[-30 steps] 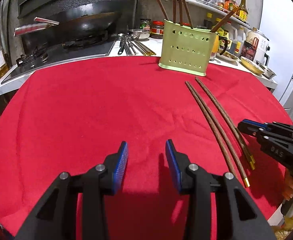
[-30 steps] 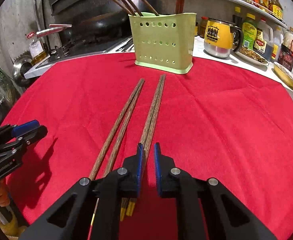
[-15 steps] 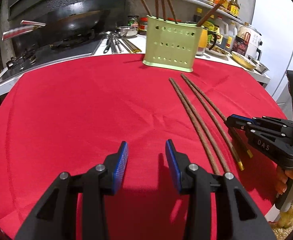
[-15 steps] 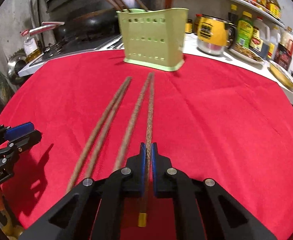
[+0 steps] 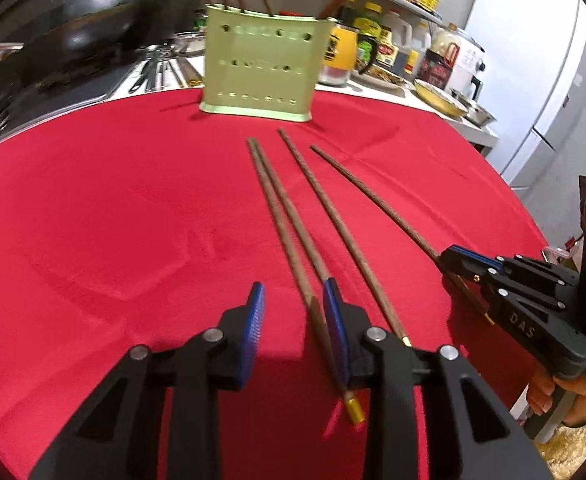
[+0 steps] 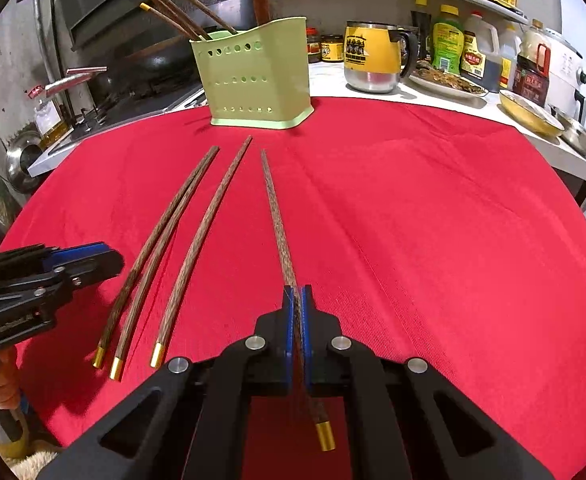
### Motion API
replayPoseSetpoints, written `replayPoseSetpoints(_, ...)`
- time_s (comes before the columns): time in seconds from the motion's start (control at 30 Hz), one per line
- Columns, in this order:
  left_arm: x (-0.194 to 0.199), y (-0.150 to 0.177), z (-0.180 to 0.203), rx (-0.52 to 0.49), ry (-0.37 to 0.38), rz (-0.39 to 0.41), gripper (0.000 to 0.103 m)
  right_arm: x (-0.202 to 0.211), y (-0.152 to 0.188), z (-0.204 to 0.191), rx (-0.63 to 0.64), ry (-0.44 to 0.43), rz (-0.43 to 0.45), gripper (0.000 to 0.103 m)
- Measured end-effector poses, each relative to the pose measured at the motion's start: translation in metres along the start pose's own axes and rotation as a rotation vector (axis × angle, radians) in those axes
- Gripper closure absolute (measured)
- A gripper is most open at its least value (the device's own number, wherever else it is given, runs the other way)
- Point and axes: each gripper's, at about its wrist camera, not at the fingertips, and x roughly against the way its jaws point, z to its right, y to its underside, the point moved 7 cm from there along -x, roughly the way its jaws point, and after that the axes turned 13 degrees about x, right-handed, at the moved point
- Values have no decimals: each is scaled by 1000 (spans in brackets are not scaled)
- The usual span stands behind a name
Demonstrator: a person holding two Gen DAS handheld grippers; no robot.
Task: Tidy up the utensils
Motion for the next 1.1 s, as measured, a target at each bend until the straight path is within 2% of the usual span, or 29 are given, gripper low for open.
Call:
replayPoseSetpoints(0.13, -11, 2, 9, -61, -58, -22, 75, 0, 1, 1, -1, -1, 3, 99)
replayPoseSetpoints(0.23, -14, 5, 9, -116, -123, -16, 83, 0, 0, 0, 7, 1, 3, 96)
replayPoseSetpoints(0.3, -13, 4, 5, -143, -169, -4, 94, -1, 0, -1, 6, -4, 6, 94)
replayPoseSetpoints(0.33, -12, 3, 0, -157, -210, 11, 95, -2, -1, -3, 6, -16, 9, 94)
replayPoseSetpoints(0.4, -10, 0, -12, -165, -261, 33, 96, -4, -3, -5, 8, -22, 17, 95)
replayPoseSetpoints(0.53, -3, -7, -38, -113, -286, 49, 96, -7, -7, -6, -7, -7, 35, 98)
replayPoseSetpoints(0.6, 2, -9, -48, -91, -265, 56, 96, -8, -9, -7, -9, 0, 36, 98)
replayPoseSetpoints(0.77, 19, 1, -66, -13, -129, 59, 91, -9, -6, -10, 6, -1, 10, 92)
replayPoseSetpoints(0.93, 37, 26, -66, -47, -122, 74, 84, -2, 2, -12, 18, -6, 7, 86)
replayPoseSetpoints(1.0, 40, 34, -62, -58, -121, 77, 79, 0, 4, -12, 25, -3, 6, 86)
replayPoseSetpoints(1.1, 45, 44, -58, -72, -139, 83, 77, 3, 8, -13, 27, -8, 9, 85)
